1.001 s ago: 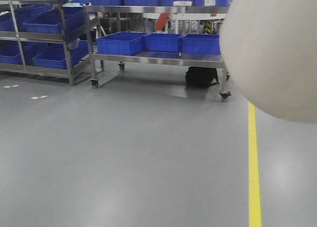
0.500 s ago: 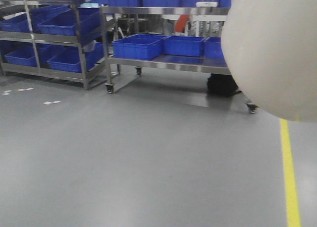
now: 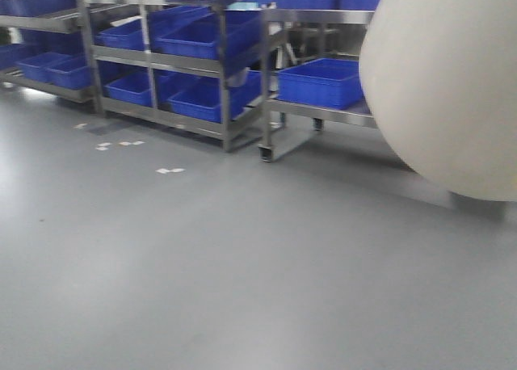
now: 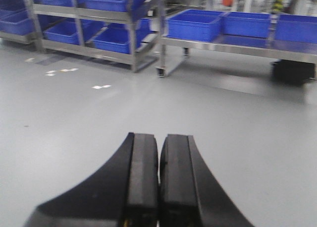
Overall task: Move white bin to right shelf second layer
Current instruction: 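Drive across the floor toward the window, carrying the bin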
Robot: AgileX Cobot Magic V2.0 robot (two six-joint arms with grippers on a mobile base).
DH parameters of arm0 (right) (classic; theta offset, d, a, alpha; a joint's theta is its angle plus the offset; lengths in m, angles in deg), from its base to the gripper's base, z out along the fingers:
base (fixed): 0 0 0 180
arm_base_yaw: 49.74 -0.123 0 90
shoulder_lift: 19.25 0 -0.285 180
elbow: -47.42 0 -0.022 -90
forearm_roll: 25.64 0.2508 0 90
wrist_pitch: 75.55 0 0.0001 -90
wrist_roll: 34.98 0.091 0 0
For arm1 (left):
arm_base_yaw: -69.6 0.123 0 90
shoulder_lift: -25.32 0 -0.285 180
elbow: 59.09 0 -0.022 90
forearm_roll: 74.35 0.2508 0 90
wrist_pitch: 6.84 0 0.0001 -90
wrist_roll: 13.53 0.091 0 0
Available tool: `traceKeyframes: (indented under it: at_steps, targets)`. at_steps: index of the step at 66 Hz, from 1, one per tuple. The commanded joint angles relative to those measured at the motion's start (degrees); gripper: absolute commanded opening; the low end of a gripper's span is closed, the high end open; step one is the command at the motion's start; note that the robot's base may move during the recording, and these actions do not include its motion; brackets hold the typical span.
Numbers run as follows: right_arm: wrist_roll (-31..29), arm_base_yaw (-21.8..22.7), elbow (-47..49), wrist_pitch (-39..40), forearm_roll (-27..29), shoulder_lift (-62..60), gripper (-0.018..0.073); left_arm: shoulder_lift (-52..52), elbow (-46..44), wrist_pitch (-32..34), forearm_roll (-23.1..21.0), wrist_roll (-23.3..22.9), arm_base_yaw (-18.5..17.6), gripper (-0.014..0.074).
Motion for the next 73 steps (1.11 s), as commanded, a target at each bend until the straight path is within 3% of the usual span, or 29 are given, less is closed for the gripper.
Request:
traceKeyframes:
  at_steps: [1, 73]
  targets:
    - [0.0, 0.1, 1.7, 4.7, 0.0, -0.5, 0.0055, 0.8, 1.6, 5.0, 0.0, -0.3, -0.2, 0.0085]
    - [0.0, 0.1, 1.7, 4.6, 0.0, -0.3, 0.0055, 0.8, 1.6, 5.0, 0.0, -0.3, -0.2, 0.0085]
